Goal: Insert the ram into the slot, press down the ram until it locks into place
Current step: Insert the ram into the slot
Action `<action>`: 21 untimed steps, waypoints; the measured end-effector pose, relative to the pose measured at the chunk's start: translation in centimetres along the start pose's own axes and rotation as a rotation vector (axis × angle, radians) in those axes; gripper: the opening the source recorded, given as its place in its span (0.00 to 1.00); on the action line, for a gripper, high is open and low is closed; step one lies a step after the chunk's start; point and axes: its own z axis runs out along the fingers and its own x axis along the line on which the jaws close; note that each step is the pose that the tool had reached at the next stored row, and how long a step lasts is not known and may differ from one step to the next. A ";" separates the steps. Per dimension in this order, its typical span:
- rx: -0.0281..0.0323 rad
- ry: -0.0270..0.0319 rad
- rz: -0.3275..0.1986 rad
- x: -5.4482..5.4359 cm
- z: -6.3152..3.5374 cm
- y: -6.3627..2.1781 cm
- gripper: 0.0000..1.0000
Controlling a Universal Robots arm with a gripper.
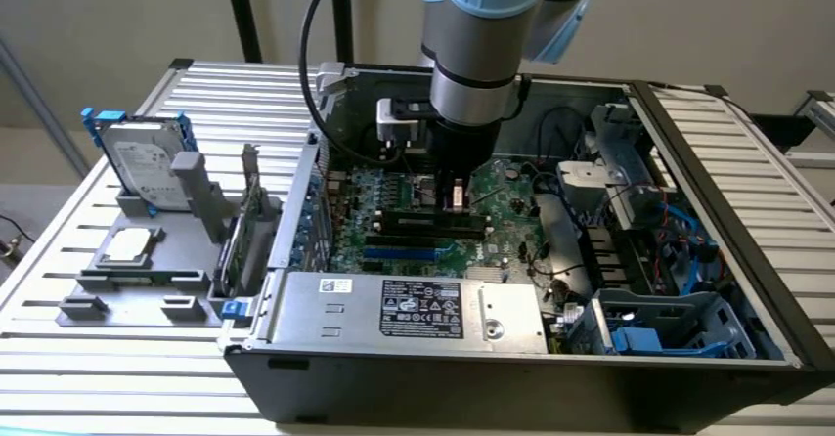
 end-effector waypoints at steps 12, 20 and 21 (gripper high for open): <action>-0.0001 0.0024 -0.003 -0.1 0.10 -0.04 0.14; -0.0003 0.0063 -0.010 -0.1 0.17 -0.12 0.14; -0.0003 0.0066 -0.010 -0.1 0.19 -0.12 0.14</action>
